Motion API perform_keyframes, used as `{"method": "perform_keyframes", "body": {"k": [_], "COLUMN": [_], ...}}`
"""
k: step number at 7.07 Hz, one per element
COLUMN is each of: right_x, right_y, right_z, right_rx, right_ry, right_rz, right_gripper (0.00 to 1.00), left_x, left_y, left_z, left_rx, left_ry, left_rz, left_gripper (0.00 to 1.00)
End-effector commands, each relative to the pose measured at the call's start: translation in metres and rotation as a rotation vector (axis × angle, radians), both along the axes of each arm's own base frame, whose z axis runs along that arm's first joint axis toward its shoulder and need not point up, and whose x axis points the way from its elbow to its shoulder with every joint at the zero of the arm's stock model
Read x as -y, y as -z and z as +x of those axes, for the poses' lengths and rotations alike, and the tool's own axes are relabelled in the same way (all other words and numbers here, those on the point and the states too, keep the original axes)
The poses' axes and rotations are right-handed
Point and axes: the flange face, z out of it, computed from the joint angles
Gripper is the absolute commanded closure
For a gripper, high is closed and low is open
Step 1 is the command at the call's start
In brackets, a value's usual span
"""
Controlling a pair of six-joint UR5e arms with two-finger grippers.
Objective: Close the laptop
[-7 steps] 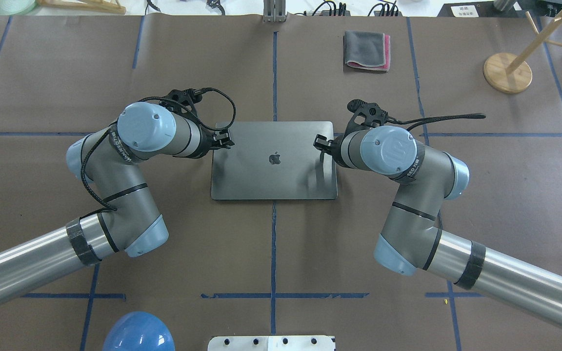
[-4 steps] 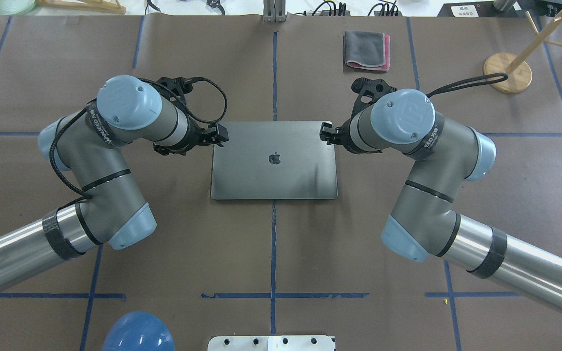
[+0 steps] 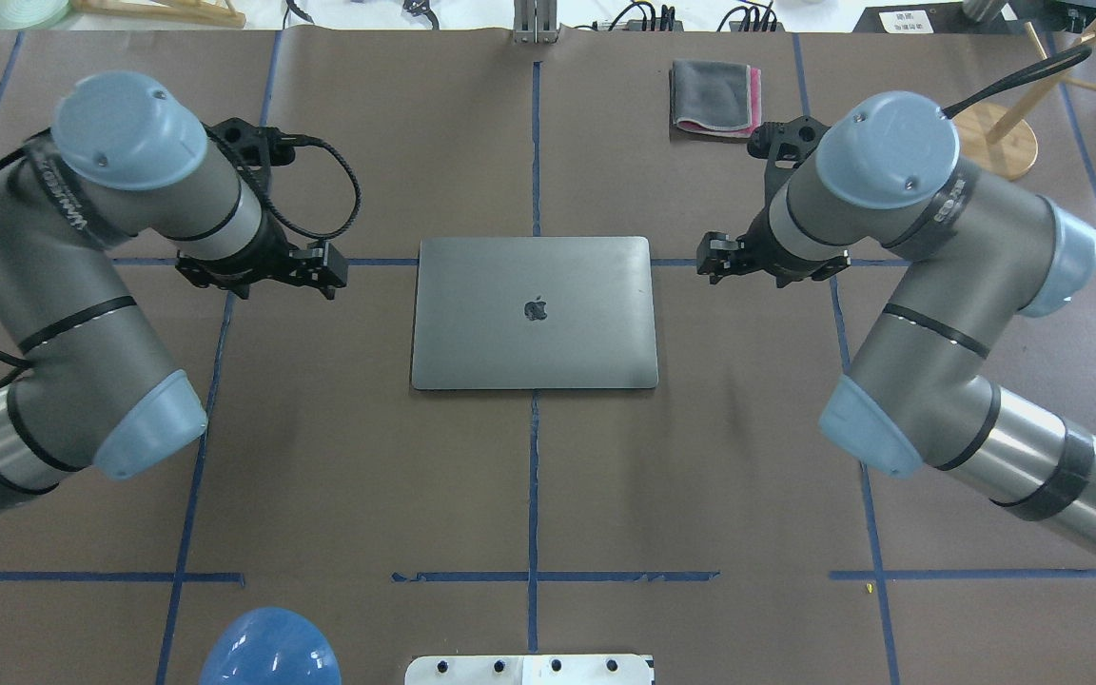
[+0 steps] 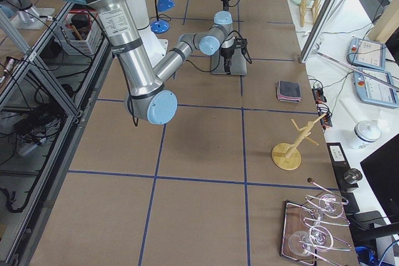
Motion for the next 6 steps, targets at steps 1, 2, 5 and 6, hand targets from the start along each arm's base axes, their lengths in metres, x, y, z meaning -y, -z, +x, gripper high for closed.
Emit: {"method": "perform_keyframes", "body": {"k": [1,2,5,6], "right_x": [0.002,0.002,-0.025,-0.046], "right_y": [-0.057,-0.095,-0.209,-0.251], "right_z": [0.104,0.161,0.327,0.376], "right_rx": [-0.04,-0.052,-0.095,-0.08], "right_ry": [0.172,0.23,0.355,0.363], "right_rz": [0.043,0.075,0.157,0.15], "right_gripper": [0.01,0.01,0.01,0.01], "left_x": [-0.013,-0.009,-0.007,-0.001], "left_y": [-0.049,-0.084,-0.204,-0.233], "left_z": [-0.093,-0.146,-0.324,-0.368], "left_rx": [0.067,0.06,0.089,0.089], "left_ry": [-0.12,-0.183,-0.299,-0.274], "left_rz": [0.043,0.053,0.142,0.133], "left_gripper": [0.01,0.01,0.01,0.01]}}
